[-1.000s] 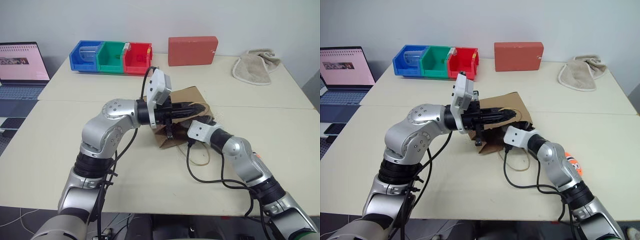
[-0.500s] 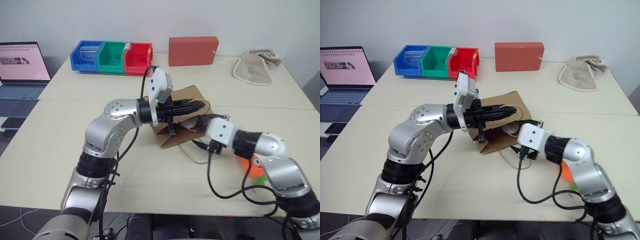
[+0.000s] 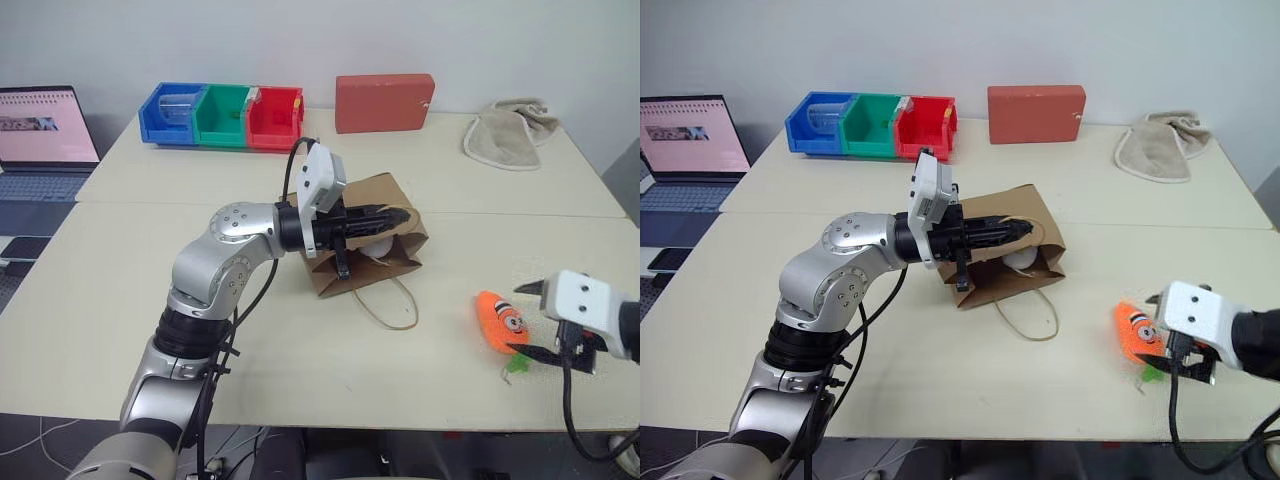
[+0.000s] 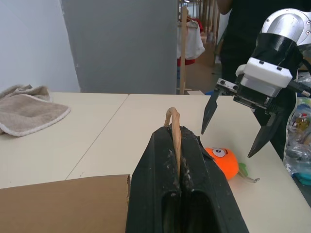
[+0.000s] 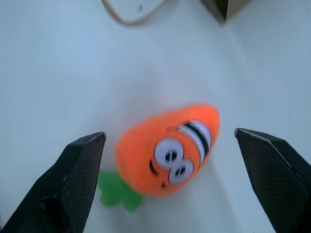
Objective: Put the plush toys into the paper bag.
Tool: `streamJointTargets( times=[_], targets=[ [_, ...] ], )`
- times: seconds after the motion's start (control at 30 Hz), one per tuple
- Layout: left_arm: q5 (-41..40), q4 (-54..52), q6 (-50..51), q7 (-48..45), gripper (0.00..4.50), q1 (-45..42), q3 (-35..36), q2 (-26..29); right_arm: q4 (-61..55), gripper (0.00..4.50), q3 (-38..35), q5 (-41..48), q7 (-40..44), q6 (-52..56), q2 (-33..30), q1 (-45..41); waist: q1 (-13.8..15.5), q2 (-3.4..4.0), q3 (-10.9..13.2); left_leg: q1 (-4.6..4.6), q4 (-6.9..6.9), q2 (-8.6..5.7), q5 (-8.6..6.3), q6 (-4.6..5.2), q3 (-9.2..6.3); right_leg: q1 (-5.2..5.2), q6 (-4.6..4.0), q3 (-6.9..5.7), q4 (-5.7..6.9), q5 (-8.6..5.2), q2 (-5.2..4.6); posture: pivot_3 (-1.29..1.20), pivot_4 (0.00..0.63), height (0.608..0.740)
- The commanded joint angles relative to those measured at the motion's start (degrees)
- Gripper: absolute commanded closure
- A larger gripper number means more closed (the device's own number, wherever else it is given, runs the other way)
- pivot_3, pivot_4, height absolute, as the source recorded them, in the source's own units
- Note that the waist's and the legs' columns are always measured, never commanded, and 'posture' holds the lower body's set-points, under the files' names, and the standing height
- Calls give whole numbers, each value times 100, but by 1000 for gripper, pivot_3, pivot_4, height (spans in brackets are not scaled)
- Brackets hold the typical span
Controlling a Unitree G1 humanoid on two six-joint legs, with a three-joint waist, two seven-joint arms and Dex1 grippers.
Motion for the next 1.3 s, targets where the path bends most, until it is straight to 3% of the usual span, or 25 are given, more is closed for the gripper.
streamJointTargets(
  times=[0.03, 0.2, 0.27, 0.67, 0.8, 1.0, 1.2, 1.3],
  targets=[
    [4, -174, -109, -27, 4500, -17, 29, -4, 86, 52, 44, -97, -212, -47, -35, 20, 3, 0, 0, 0, 3, 0, 0, 0, 0, 0, -2, 0, 1, -1, 0, 0, 150, 740],
    [4, -231, -91, -28, 4500, 16, 35, 34, 709, 52, 726, -413, -811, -208, 147, -268, 8, 0, 0, -16, 28, -1, 0, -1, -1, 1, -10, 1, -2, -6, 0, 0, 150, 740],
    [18, -242, -87, -21, 4500, 19, 25, 46, 880, 414, 948, -487, -915, -348, 179, -362, 12, 0, 0, -23, 37, -4, -1, -1, -1, 0, -10, 3, -3, -6, -1, 0, 150, 740],
    [56, -230, -90, -41, 4500, 19, 56, 87, 785, 4487, 1068, 128, -924, -148, 384, -714, 8, 0, 0, -23, 46, -3, 0, -1, -2, 1, -6, 4, -1, -4, 0, 0, 150, 740],
    [29, -192, -75, -40, 4500, -28, 79, 66, 181, 4487, 1143, 635, -818, 258, 391, -1043, 7, 1, 1, -22, 45, -3, 0, -1, -4, 0, 0, 4, 2, 0, 0, 0, 150, 740],
    [-3, -158, -47, -42, 4500, -94, 97, 30, -622, 4487, 2140, 1083, -1150, 906, 742, -2084, 17, 1, 1, -25, 44, -2, 0, -1, -11, 0, 3, 0, 1, 2, 2, 0, 150, 740],
    [-85, -216, 43, -20, 4500, -122, 124, 1, 8, 4487, 3691, 236, -1883, 681, 1686, -3132, 13, 1, 1, -29, 44, -3, -1, -1, -14, -4, 3, -1, 0, 3, 2, 0, 150, 740],
    [-227, -275, 172, 31, 4500, -146, 212, -8, 444, 4487, 4086, -202, -2253, 431, 2089, -3442, 11, 2, 1, -31, 42, -3, 0, -1, -16, -6, 3, -2, 1, 3, 2, 0, 150, 740]
  ],
)
